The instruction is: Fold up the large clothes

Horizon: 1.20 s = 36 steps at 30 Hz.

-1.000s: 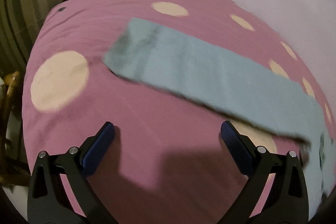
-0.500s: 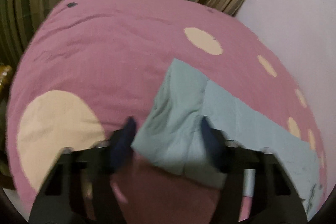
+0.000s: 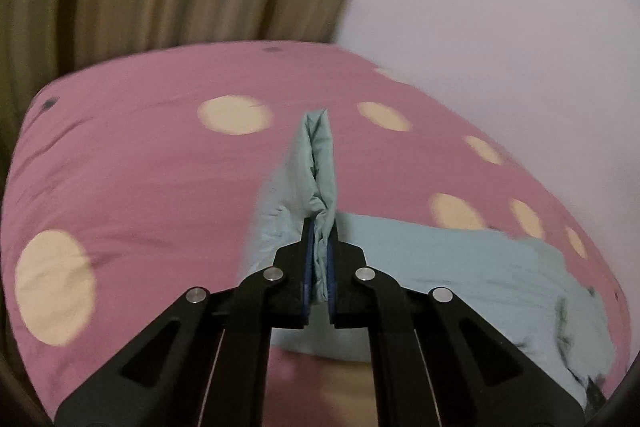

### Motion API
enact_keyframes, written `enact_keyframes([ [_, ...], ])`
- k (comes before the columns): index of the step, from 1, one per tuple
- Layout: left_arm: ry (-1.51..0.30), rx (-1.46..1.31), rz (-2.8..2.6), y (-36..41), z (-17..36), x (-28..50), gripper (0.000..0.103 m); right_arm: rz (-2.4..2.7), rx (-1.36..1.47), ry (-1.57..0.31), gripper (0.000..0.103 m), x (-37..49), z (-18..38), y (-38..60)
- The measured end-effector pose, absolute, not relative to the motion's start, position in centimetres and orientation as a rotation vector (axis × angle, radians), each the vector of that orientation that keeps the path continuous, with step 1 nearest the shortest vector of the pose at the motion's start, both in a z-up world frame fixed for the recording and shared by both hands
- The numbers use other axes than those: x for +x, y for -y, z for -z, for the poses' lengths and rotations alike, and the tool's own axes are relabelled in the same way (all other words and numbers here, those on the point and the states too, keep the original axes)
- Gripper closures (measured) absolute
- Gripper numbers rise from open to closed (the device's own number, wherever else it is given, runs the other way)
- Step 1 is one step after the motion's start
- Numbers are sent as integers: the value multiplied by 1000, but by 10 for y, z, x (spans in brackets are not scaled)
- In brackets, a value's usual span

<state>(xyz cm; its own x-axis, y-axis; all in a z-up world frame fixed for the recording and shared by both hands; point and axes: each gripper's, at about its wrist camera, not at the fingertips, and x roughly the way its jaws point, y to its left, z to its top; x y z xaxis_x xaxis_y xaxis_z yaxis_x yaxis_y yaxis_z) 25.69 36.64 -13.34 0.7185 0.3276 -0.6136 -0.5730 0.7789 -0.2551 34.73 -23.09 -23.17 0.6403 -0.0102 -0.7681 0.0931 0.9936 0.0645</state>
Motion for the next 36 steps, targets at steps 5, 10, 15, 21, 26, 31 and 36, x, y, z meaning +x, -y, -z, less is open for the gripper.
enact_keyframes([
  [5,-593,-367,-313,-274,114,308,98,54,117,-869,22,346,231,233],
  [10,-612,-256,-146,-173,109,354,98,53,134,-863,22,342,231,231],
  [15,-651,-182,11,-77,118,395,98,48,152,-857,22,340,231,231],
  [21,-748,-132,139,3,151,426,98,46,168,-850,22,336,231,229],
  [26,-819,-85,180,43,182,428,98,41,183,-846,22,333,231,228],
  [31,-861,-85,209,57,199,426,95,41,187,-844,22,334,231,228],
  [36,-840,-75,227,58,189,420,66,44,182,-846,22,334,231,226],
])
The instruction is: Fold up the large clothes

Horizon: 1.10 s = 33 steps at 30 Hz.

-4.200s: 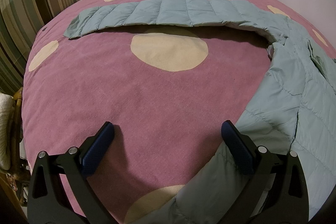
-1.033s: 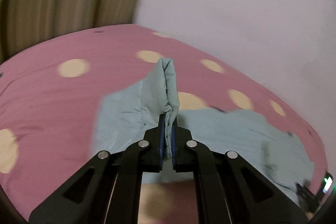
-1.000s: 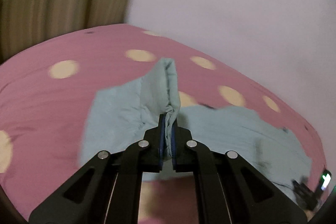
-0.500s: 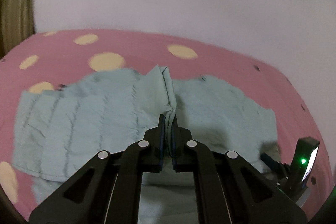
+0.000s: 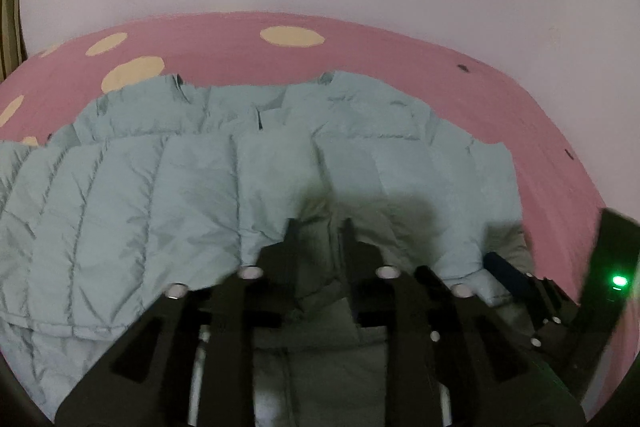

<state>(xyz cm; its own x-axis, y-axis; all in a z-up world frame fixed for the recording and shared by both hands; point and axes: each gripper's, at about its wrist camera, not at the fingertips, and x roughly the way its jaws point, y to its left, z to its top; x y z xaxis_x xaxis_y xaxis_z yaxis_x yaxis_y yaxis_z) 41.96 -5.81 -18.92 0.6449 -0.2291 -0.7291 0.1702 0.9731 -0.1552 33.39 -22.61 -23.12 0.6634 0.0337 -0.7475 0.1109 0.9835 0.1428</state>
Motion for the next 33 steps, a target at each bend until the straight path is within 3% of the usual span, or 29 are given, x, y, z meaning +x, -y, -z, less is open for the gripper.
enact_keyframes([
  [1,-821,-67,224,55,182,414,51,44,182,-846,22,334,231,226],
  [4,-773,-67,220,38,162,396,37,48,177,-847,22,333,231,225],
  [6,-751,-75,199,17,151,383,33,50,174,-850,22,334,230,224],
  [18,-702,-97,-210,-163,151,337,31,-10,169,-786,22,328,178,189],
  [24,-713,-156,-300,-210,159,331,31,-118,185,-848,23,366,181,139],
  [25,-716,-156,-304,-212,161,331,31,-125,190,-867,33,373,186,134],
  [26,-720,-158,-307,-215,163,332,31,-136,196,-887,56,377,190,130],
  [28,-729,-158,-310,-220,166,330,31,-167,199,-942,67,387,199,119],
  [31,-736,-169,-306,-224,168,333,31,-197,157,-936,93,385,197,110],
  [33,-728,-174,-302,-224,164,335,31,-197,150,-901,95,378,184,113],
])
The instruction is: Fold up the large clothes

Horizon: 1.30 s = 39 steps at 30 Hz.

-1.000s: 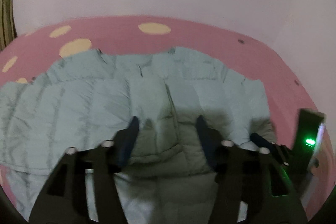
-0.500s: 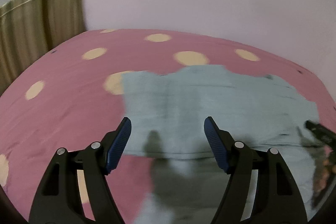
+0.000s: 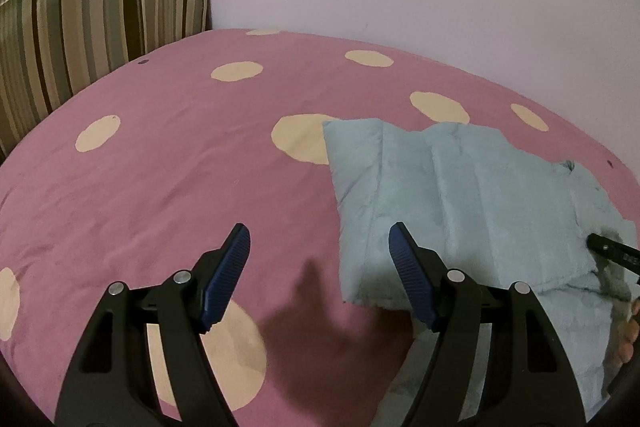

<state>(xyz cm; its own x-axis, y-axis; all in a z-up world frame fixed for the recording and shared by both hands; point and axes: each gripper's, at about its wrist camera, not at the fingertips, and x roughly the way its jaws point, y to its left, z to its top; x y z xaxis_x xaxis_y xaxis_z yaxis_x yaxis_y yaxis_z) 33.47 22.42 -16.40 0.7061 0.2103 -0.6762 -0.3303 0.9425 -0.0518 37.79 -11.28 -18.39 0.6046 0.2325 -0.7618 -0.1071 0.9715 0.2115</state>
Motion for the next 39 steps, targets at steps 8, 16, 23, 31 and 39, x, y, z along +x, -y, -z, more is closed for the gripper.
enact_keyframes([
  [8,-719,-140,-247,-194,157,362,31,-79,143,-773,97,356,147,180],
  [16,-779,-89,-209,-157,172,400,31,30,191,-816,97,357,170,248],
  [23,-857,-20,-235,-145,204,420,31,38,237,-911,96,365,217,268],
  [31,-890,-12,-240,-144,215,423,31,30,223,-905,93,363,219,266],
  [39,-789,-66,-195,-137,163,418,31,38,227,-751,48,346,155,261],
])
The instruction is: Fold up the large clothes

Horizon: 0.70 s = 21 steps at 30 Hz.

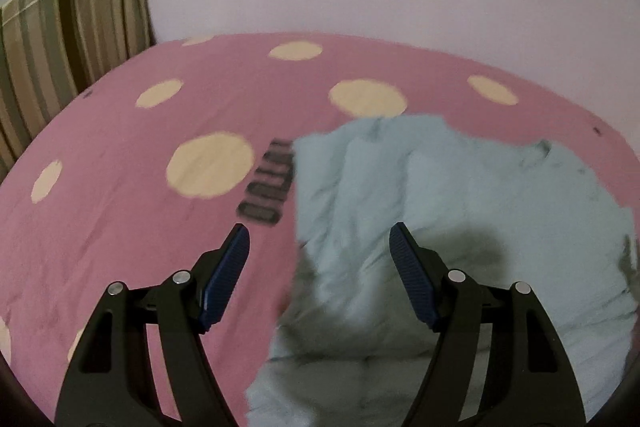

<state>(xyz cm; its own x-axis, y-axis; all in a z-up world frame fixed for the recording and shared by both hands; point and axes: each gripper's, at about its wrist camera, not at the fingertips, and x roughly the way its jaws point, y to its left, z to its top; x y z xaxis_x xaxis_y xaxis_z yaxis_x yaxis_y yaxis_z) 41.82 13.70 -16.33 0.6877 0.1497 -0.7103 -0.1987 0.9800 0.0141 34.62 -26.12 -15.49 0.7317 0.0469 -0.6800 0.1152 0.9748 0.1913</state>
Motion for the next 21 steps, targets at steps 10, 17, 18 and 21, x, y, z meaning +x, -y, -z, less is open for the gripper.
enact_keyframes([
  [10,-879,-26,-193,-99,210,472,31,-38,105,-853,48,417,199,206],
  [17,-919,20,-188,-95,236,479,27,-36,48,-887,48,423,233,200],
  [18,-919,20,-189,-96,234,479,27,-37,51,-885,48,422,231,200],
  [21,-925,16,-213,-97,216,468,28,-39,74,-873,48,411,213,204],
])
